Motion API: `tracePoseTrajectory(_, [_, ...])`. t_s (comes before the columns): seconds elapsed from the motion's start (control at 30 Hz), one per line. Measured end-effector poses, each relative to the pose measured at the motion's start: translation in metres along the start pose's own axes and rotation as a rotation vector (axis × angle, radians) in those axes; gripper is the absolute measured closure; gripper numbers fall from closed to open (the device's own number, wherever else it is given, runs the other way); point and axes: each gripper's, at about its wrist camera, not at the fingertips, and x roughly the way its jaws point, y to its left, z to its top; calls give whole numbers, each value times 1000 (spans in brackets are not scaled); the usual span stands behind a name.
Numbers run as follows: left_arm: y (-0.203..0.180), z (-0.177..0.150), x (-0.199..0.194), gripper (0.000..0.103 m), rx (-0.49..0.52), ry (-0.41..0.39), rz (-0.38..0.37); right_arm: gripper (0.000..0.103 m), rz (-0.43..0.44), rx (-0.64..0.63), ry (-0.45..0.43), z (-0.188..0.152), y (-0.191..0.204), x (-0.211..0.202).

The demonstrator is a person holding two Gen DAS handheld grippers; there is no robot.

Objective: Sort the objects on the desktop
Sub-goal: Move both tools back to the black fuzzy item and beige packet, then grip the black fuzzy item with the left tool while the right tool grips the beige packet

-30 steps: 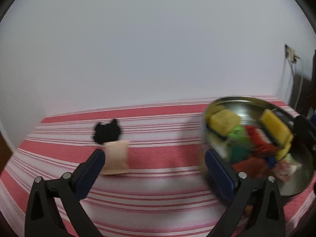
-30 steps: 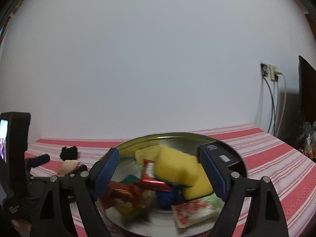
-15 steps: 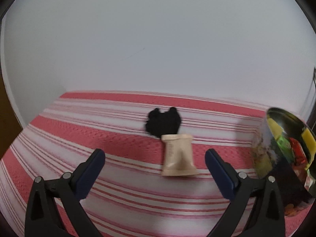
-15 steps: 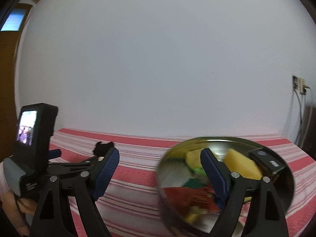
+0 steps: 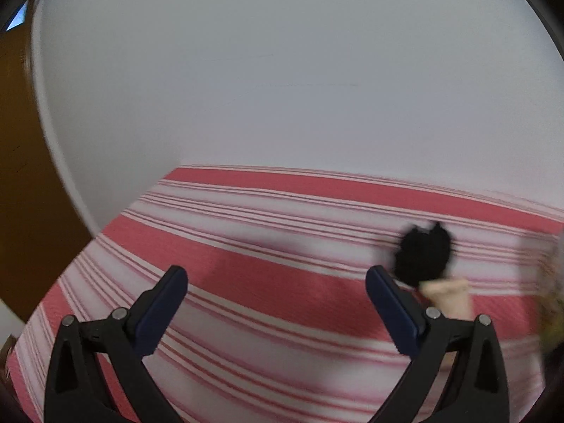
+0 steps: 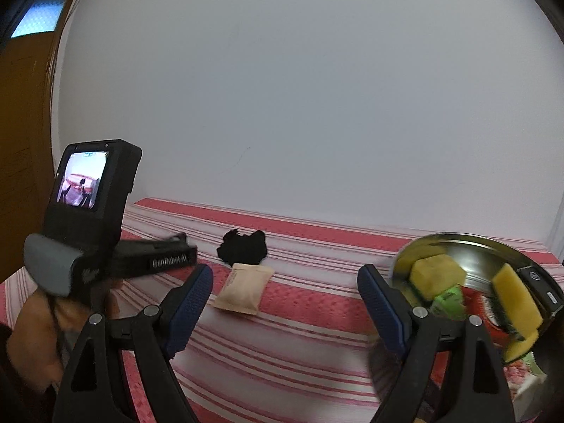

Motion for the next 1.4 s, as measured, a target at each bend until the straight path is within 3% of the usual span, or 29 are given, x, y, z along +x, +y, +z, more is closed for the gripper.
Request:
tracePoseTrajectory(0.1, [17, 3, 14, 1, -33, 17, 36, 17, 20, -22, 51, 1, 11, 19])
tracePoseTrajectory(0.27, [43, 2, 25, 1, -143, 63, 19, 17, 79, -23, 157, 6, 26, 55])
tracePoseTrajectory(0.57, [38, 3, 32, 1, -113, 68, 30, 17, 54, 23, 411, 5, 36, 132])
tracePoseTrajectory(0.73, [36, 3, 32, 1, -103, 63, 24, 50, 37, 12, 518, -1, 42, 154])
tracePoseTrajectory(0.9, [35, 2, 30, 1, -101, 59, 0, 63, 47, -14, 512, 1, 41, 152])
tracePoseTrajectory(1.07, [29, 4, 24, 1, -79, 29, -51, 64, 127, 43, 472, -4, 23, 126])
tracePoseTrajectory(1.13, [21, 3, 13, 1, -58, -8, -107, 64, 157, 60, 403, -3, 13, 102])
tracePoseTrajectory(1.23, [4, 1, 4, 1, 8, -47, -190, 64, 130, 57, 284, 0, 0, 65])
tracePoseTrajectory(1.4, [-32, 3, 2, 4, 122, -23, -326, 64, 21, 63, 76, 7, -19, 17])
